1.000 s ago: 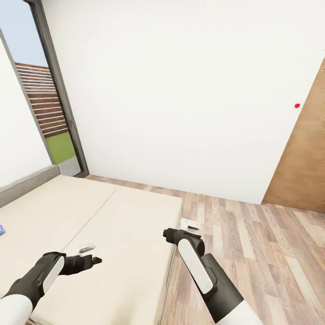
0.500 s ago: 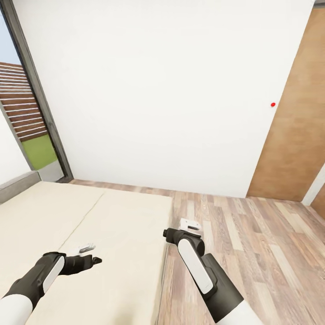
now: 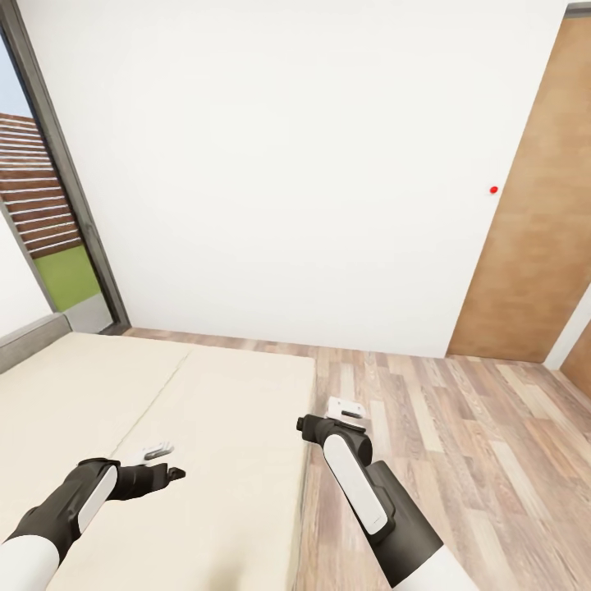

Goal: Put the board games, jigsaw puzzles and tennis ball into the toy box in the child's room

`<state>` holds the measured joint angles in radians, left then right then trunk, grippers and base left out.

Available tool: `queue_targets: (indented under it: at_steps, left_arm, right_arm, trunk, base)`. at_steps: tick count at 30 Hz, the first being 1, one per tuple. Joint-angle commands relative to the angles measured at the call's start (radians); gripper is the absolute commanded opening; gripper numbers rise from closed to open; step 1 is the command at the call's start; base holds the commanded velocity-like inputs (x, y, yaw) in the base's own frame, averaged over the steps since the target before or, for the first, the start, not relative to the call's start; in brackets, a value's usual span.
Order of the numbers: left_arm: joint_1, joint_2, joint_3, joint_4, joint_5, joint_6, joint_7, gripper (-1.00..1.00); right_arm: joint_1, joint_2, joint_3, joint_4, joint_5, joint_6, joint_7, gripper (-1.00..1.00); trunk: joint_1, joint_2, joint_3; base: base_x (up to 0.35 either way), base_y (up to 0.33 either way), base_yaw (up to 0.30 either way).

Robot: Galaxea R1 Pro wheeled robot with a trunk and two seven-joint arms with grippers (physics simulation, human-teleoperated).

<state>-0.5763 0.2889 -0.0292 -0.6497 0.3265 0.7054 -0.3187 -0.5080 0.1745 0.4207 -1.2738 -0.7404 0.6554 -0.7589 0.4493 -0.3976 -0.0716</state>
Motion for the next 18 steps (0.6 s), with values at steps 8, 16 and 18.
queue_targets:
  at_steps: [8,16,18]
  left_arm:
    - [-0.001,0.001,-0.003,-0.001,0.003,0.004,0.000,1.00]
    - [-0.001,0.001,-0.003,-0.001,0.003,0.003,0.000,1.00]
    - [-0.001,0.001,-0.003,-0.001,0.003,0.004,0.000,1.00]
  right_arm:
    - [-0.001,0.000,0.001,-0.001,-0.008,0.002,-0.010,1.00]
    - [-0.001,0.000,0.001,-0.003,-0.008,0.002,-0.010,1.00]
    - [-0.001,0.000,0.001,-0.003,-0.008,0.002,-0.010,1.00]
  trunk:
    - [0.001,-0.002,-0.002]
    - [0.001,-0.002,-0.002]
    - [0.001,-0.002,-0.002]
  base:
    - [-0.032,0.091,-0.001]
    - [-0.027,0.078,0.000]
    - [-0.005,0.112,0.000]
